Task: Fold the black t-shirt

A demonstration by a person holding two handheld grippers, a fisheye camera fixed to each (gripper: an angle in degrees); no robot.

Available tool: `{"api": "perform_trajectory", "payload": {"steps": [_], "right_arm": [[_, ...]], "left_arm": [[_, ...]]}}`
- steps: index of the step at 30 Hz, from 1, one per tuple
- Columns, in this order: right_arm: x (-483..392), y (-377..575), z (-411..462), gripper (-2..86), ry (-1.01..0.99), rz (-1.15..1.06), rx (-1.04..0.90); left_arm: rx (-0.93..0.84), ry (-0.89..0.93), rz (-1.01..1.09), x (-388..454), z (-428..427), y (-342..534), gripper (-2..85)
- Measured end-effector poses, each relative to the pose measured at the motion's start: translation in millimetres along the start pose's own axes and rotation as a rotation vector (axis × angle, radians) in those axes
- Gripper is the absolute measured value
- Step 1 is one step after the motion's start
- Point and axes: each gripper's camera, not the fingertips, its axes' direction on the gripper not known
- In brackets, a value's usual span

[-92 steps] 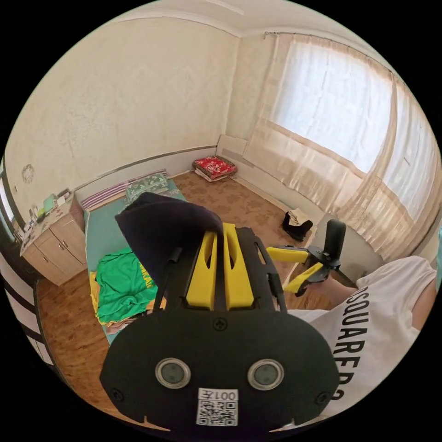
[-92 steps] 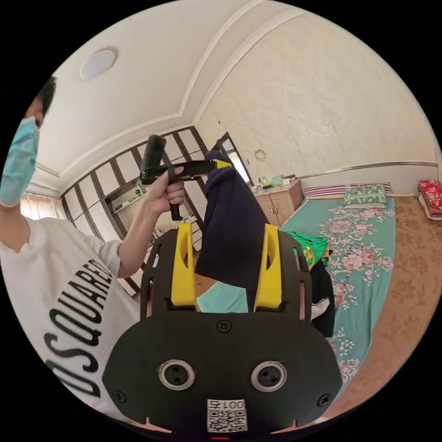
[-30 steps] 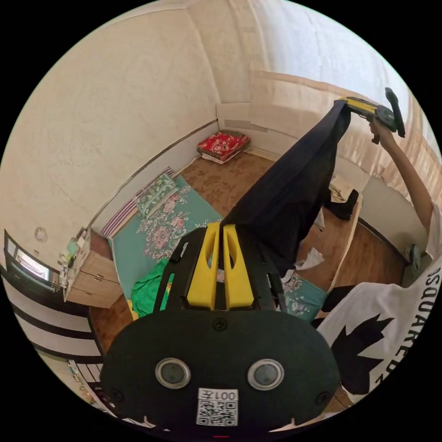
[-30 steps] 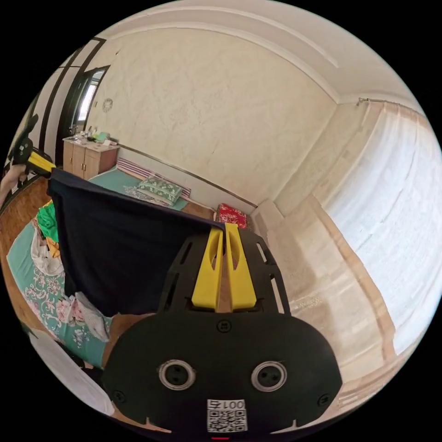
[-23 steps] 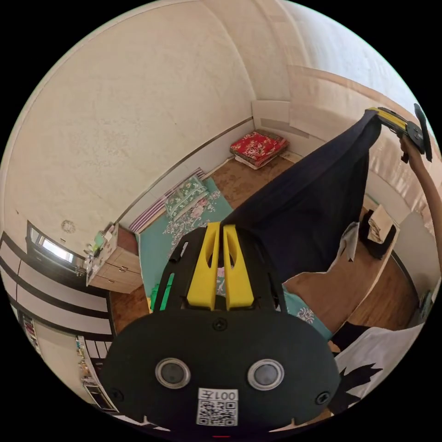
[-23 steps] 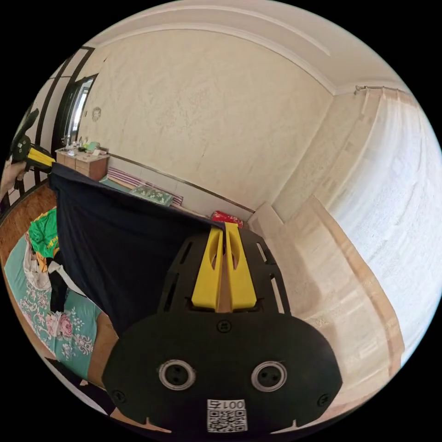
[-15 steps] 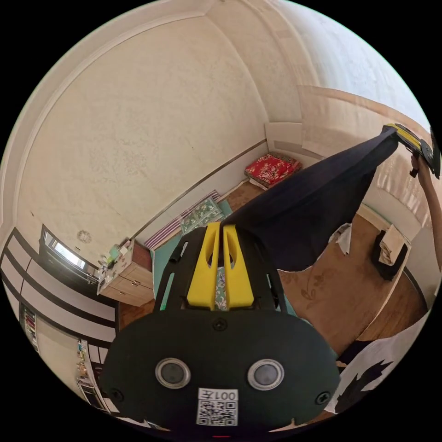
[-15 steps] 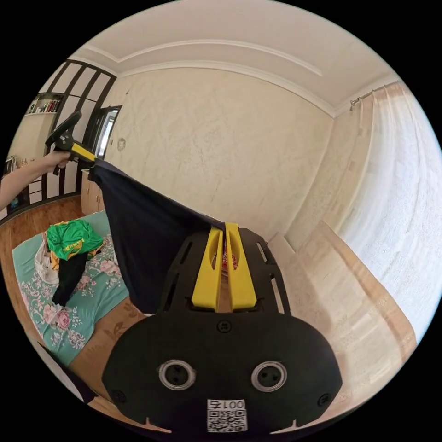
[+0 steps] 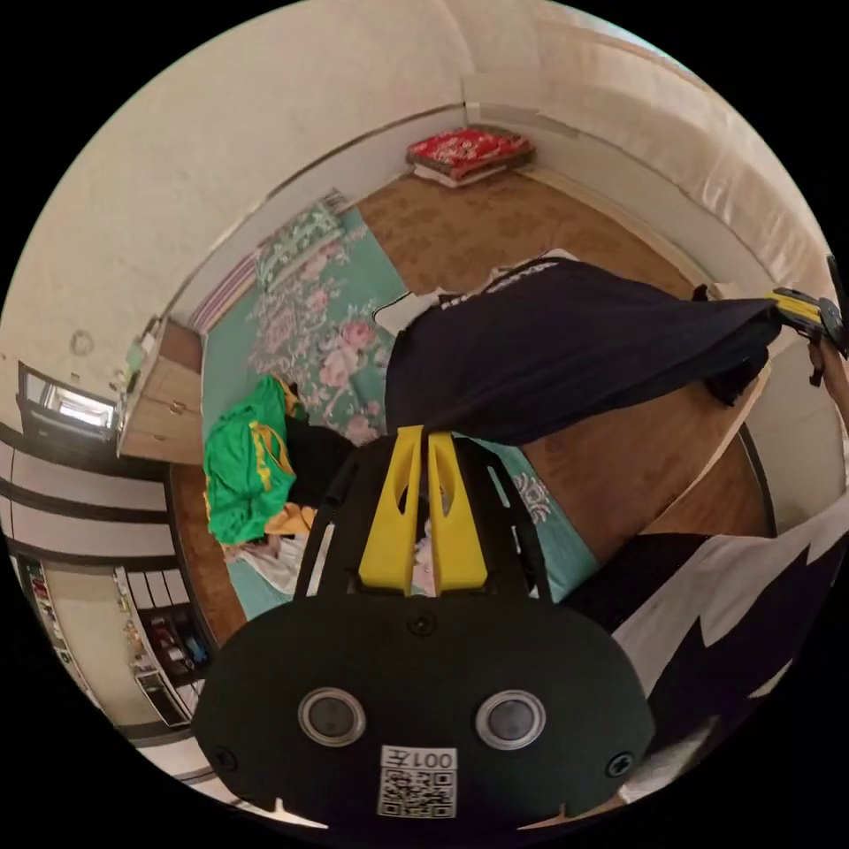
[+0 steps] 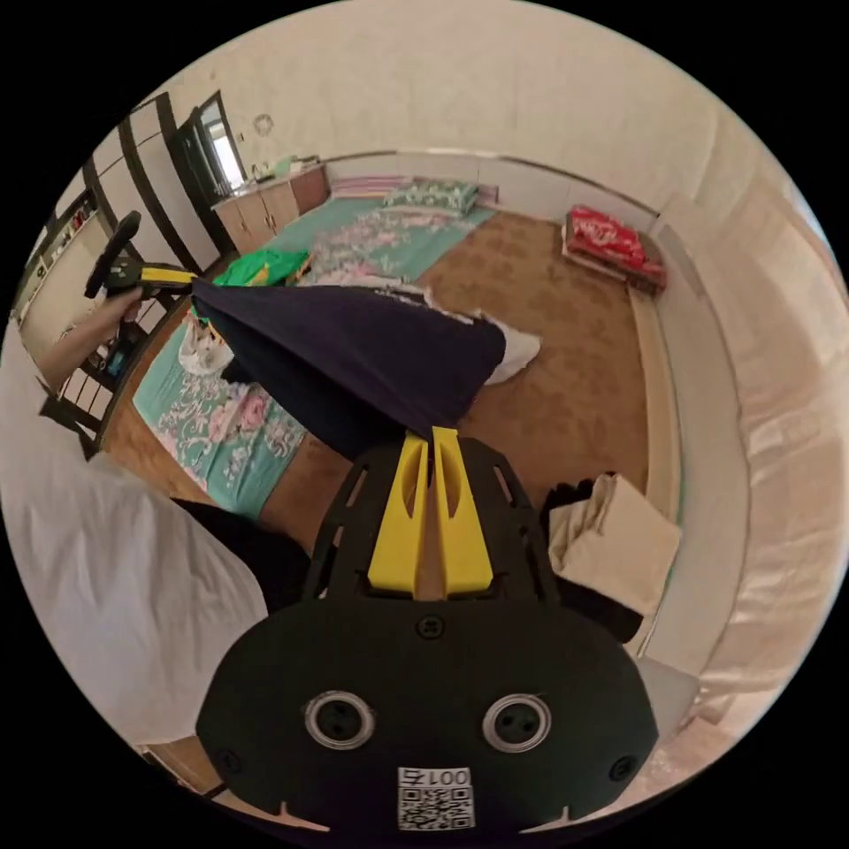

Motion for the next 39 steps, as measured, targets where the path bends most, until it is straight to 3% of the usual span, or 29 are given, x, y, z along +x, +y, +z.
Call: {"api": "perform_trajectory", "payload": {"steps": [5, 12, 15, 17, 21, 25, 29, 32, 39], "right_arm": [[5.8, 19.0, 99.4, 0.6, -0.039, 0.049, -0.39], [45.8, -17.9, 149.1, 0.6, -0.053, 0.186, -0.531], [98.4, -105.6, 147.9, 0.6, 0.0, 0.171, -0.453], [156.6, -208.1, 109.3, 0.6, 0.051, 0.179, -0.276], [225.5, -343.6, -11.7, 0.7, 0.104, 0.202, 0.082], [238.0, -423.9, -148.7, 0.7, 0.266, 0.102, 0.362], [229.8, -440.4, -205.8, 0.6, 0.414, 0.039, 0.435], [229.8, -428.8, -209.9, 0.6, 0.412, 0.039, 0.458], [225.1, -386.2, -129.8, 0.7, 0.333, 0.022, 0.257]], "left_arm": [[-0.275, 0.061, 0.125, 34.1, 114.5, 2.3, -0.9], [-0.445, 0.164, 0.108, 4.5, 210.0, -49.9, -0.9], [-0.355, 0.207, 0.012, -57.6, 223.7, -133.4, -1.0], [-0.225, 0.27, -0.117, -115.9, 213.0, -201.2, -1.0], [0.168, 0.377, -0.289, -246.5, 124.7, -341.5, -1.0], [0.417, 0.174, -0.138, -300.0, 22.3, -409.7, -0.9], [0.487, 0.1, -0.06, -322.2, -7.1, -425.7, -0.9], [0.501, 0.072, -0.008, -331.9, 2.0, -424.1, -0.9], [0.343, 0.094, 0.048, -339.2, 126.4, -402.0, -0.9]]}}
